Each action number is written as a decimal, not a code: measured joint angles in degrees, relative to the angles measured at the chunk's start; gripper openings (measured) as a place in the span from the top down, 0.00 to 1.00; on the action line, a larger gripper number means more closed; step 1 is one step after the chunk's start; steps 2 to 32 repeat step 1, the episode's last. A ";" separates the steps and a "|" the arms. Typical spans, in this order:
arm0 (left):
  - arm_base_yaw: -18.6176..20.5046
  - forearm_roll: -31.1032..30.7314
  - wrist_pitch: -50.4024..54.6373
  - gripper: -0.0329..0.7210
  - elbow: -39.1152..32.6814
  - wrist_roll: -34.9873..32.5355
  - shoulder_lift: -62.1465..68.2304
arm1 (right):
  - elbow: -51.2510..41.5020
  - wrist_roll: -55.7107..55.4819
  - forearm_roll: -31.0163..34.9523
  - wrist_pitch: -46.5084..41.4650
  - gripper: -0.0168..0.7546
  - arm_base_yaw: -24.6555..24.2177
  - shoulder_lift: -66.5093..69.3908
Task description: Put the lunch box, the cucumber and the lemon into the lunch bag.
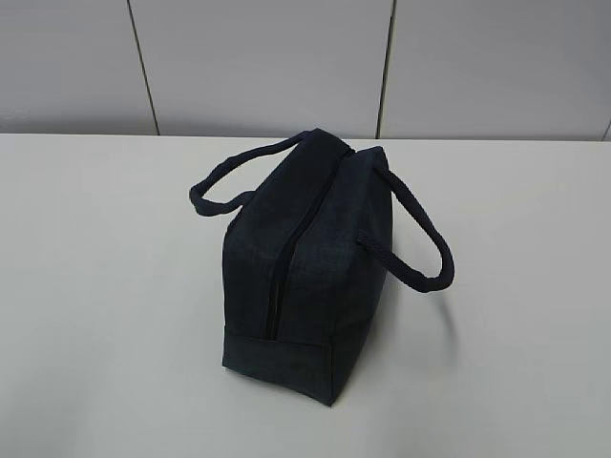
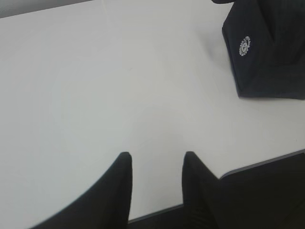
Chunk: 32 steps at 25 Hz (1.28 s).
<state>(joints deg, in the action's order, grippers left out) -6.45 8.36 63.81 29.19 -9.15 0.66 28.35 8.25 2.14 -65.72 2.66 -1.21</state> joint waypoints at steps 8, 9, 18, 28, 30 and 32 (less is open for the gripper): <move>0.00 0.00 0.00 0.64 0.00 0.00 0.00 | 0.00 0.00 0.00 0.00 0.36 0.00 0.00; 0.00 0.00 0.00 0.64 0.00 0.00 0.00 | 0.00 0.00 0.00 0.00 0.36 0.00 0.00; 0.00 0.00 0.00 0.64 0.00 0.00 0.00 | 0.00 0.00 0.00 0.00 0.36 0.00 0.00; 0.00 0.00 0.00 0.64 0.00 0.00 0.00 | 0.00 0.00 0.00 0.00 0.36 0.00 0.00; 0.00 0.00 0.00 0.64 0.00 0.00 0.00 | 0.00 0.00 0.00 0.00 0.36 0.00 0.00; 0.00 0.00 0.00 0.64 0.00 0.00 0.00 | 0.00 0.00 0.00 0.00 0.36 0.00 0.00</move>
